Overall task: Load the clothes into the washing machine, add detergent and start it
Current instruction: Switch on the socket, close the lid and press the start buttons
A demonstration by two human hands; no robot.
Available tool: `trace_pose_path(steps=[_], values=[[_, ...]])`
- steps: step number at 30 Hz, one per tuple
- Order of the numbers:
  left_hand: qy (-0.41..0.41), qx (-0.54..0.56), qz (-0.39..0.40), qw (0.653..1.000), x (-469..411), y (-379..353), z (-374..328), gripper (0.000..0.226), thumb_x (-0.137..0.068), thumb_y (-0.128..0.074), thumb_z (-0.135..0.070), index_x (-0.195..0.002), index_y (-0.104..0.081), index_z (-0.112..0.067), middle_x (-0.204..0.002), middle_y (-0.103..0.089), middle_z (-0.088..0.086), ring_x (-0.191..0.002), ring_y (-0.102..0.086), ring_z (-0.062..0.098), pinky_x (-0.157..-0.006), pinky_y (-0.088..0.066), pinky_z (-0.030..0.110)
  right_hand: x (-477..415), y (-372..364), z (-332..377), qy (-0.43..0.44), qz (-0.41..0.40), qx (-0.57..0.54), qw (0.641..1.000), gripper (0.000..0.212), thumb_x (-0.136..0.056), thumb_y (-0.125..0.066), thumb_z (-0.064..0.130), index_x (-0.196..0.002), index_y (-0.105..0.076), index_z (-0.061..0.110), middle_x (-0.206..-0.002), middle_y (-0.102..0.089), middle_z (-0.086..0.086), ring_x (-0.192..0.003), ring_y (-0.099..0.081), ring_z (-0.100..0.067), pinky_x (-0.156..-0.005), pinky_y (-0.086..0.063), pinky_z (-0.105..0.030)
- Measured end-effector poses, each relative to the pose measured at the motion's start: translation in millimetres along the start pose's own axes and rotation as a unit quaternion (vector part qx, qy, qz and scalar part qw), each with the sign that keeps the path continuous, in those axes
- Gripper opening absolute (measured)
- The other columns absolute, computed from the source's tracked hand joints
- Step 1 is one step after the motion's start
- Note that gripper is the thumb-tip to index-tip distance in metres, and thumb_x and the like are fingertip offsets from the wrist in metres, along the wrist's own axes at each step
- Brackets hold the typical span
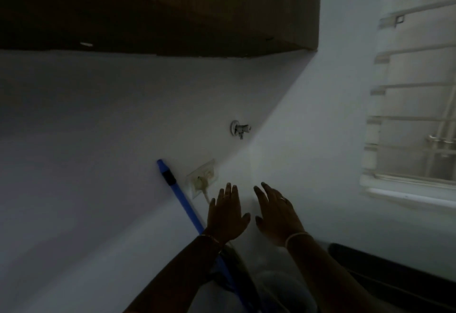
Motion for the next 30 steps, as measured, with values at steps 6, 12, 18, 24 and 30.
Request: trace_pose_path(steps=[6, 12, 18, 24, 30], values=[[-0.007, 0.063, -0.005, 0.998, 72, 24, -55, 0.087, -0.091, -0.050, -0.051, -0.153, -0.004, -0.011, -0.161, -0.005, 0.011, -0.148, -0.012, 0.029, -0.118, -0.019, 0.048, 86, 52, -9, -0.017, 0.017, 0.031, 0.999, 0.079, -0.090, -0.056, 0.029, -0.152, -0.009, 0.017, -0.160, -0.010, -0.009, -0.146, -0.015, -0.026, -0.116, -0.021, -0.042], [-0.053, 0.086, 0.006, 0.995, 142, 42, -126, 0.085, -0.093, -0.049, -0.051, -0.153, -0.004, -0.012, -0.162, -0.003, 0.009, -0.148, -0.010, 0.027, -0.119, -0.015, 0.047, 179, 93, -31, -0.052, 0.024, 0.057, 0.997, 0.079, -0.091, -0.053, 0.030, -0.153, -0.007, 0.016, -0.160, -0.007, -0.009, -0.147, -0.012, -0.028, -0.117, -0.016, -0.043], [-0.104, 0.075, 0.031, 0.991, 209, 39, -193, 0.083, -0.094, -0.044, -0.050, -0.153, 0.002, -0.012, -0.162, 0.001, 0.005, -0.149, 0.000, 0.025, -0.118, -0.001, 0.052, 274, 116, -57, -0.081, 0.023, 0.059, 0.995, 0.079, -0.089, -0.053, 0.032, -0.152, -0.010, 0.013, -0.159, -0.011, -0.011, -0.146, -0.014, -0.029, -0.117, -0.018, -0.043], [-0.132, 0.134, 0.058, 0.980, 268, 17, -239, 0.086, -0.089, -0.055, -0.047, -0.153, -0.006, -0.015, -0.162, -0.008, 0.003, -0.148, -0.007, 0.025, -0.118, -0.006, 0.052, 359, 110, -86, -0.126, 0.057, 0.065, 0.988, 0.081, -0.089, -0.054, 0.034, -0.153, -0.009, 0.013, -0.160, -0.010, -0.009, -0.147, -0.011, -0.026, -0.119, -0.017, -0.042], [-0.170, 0.140, 0.101, 0.970, 321, -22, -257, 0.089, -0.088, -0.057, -0.047, -0.153, -0.008, -0.011, -0.160, -0.014, 0.008, -0.147, -0.013, 0.025, -0.118, -0.013, 0.051, 444, 91, -109, -0.163, 0.090, 0.065, 0.980, 0.077, -0.089, -0.052, 0.042, -0.151, -0.016, 0.016, -0.159, -0.014, -0.007, -0.146, -0.013, -0.025, -0.118, -0.017, -0.041]])
Point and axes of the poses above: each hand's wrist, its own x-axis away from the middle knuckle, its own y-axis out of the back of the hand, z = x × y, the point moved 8 cm from there along -x, towards the middle knuckle
